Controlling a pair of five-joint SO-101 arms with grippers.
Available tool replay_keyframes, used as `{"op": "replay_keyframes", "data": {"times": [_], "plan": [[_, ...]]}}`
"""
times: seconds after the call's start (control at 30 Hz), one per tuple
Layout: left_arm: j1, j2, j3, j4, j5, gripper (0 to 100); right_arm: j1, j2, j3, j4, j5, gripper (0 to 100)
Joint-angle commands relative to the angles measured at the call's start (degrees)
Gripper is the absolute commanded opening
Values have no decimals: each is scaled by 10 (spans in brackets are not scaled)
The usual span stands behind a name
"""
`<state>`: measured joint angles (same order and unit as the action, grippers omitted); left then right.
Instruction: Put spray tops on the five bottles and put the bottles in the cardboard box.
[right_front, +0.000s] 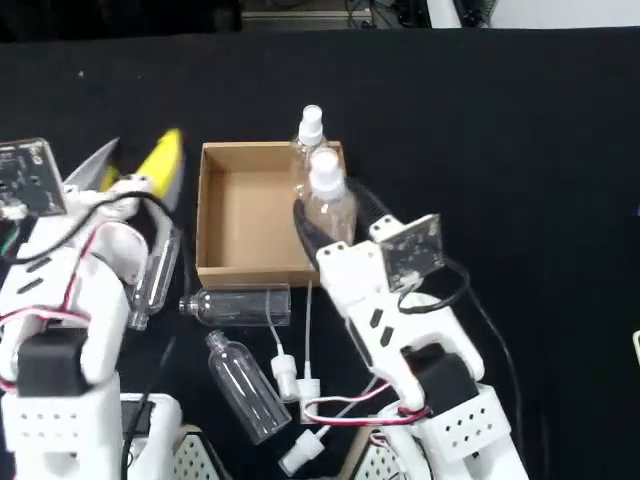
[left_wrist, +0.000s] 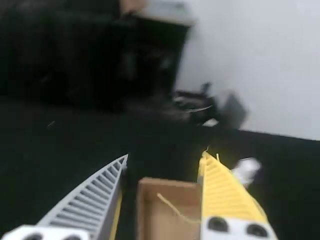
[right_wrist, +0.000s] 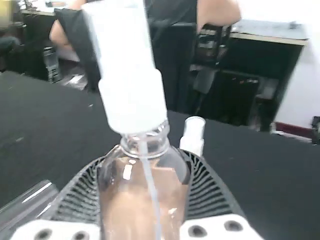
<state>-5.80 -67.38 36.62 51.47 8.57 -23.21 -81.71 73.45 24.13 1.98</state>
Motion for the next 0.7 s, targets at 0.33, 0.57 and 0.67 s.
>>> {"op": "replay_keyframes", "data": {"times": [0.33, 0.57, 0.67], "plan": [[-154, -11, 364, -288, 8, 198, 12, 332, -140, -129, 3, 11], [-153, -11, 426, -293, 8, 198, 4, 407, -109, -228, -1, 10], [-153, -11, 454, -293, 8, 198, -18, 436, -66, -379, -1, 10]]}}
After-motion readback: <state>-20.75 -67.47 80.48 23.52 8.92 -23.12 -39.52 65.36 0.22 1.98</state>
